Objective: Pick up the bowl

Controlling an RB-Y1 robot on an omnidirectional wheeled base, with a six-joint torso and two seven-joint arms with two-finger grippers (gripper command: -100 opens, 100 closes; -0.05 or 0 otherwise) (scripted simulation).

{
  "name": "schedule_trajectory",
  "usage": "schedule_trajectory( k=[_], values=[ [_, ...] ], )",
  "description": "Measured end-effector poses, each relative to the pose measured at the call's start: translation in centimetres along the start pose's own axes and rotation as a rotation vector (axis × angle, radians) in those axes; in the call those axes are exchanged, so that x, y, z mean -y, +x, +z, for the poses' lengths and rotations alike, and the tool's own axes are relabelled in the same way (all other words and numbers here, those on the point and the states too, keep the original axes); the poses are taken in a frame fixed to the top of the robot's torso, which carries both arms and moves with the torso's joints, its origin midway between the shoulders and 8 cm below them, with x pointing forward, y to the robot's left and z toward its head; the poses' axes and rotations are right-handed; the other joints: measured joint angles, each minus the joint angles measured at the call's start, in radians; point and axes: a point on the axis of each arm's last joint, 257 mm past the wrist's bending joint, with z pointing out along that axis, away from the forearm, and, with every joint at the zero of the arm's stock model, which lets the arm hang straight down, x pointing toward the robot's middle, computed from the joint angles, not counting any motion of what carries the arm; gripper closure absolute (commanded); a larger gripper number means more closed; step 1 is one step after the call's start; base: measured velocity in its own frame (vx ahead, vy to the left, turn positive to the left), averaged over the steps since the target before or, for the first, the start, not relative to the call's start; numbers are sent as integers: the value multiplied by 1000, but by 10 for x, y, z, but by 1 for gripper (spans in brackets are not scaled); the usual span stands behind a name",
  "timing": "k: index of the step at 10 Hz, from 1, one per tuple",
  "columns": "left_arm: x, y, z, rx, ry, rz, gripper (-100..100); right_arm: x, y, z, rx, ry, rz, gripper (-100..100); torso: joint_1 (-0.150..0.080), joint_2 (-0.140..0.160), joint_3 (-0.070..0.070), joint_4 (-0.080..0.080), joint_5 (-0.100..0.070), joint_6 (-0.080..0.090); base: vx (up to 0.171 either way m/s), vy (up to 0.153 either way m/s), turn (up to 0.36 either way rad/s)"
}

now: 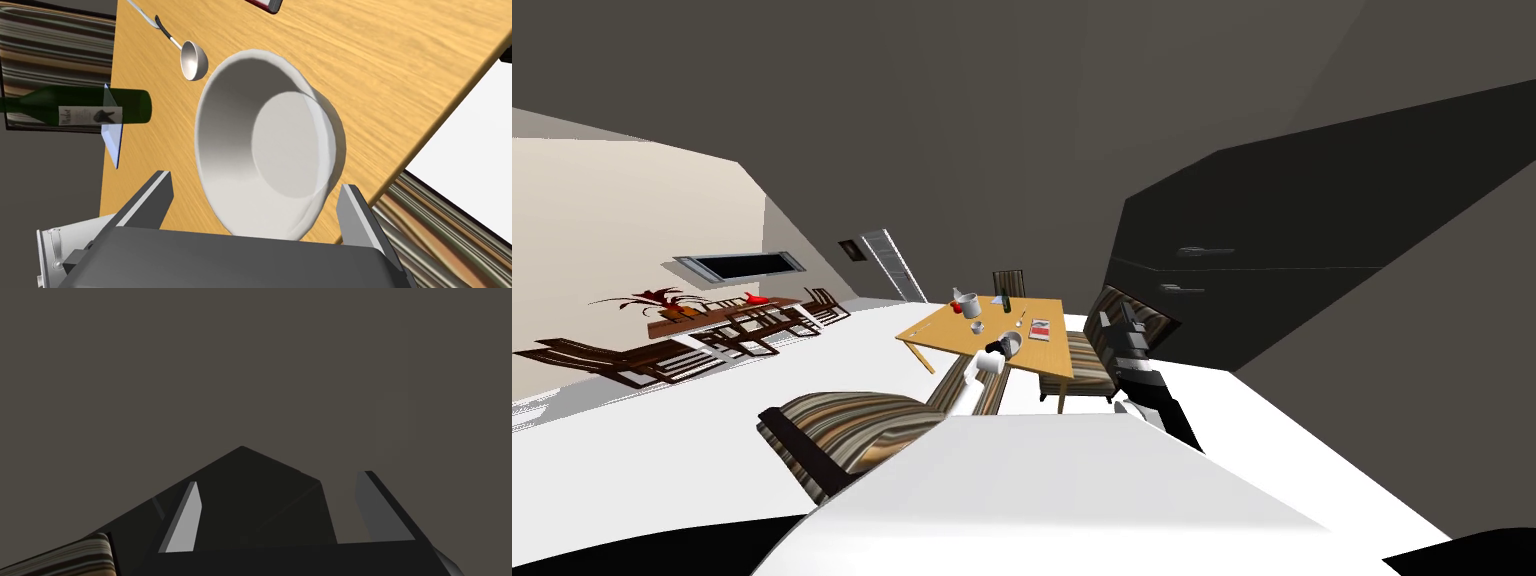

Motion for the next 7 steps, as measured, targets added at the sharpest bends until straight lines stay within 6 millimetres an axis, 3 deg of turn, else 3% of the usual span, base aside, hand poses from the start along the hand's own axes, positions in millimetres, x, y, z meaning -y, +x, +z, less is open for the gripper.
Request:
schedule_trajectory(
  k=[7],
  values=[
    [-39,-16,7,78,-182,-47,-100,0,0,0,0,0,0,0,-1,-1,0,0,0,0,42,28,-18]
  ],
)
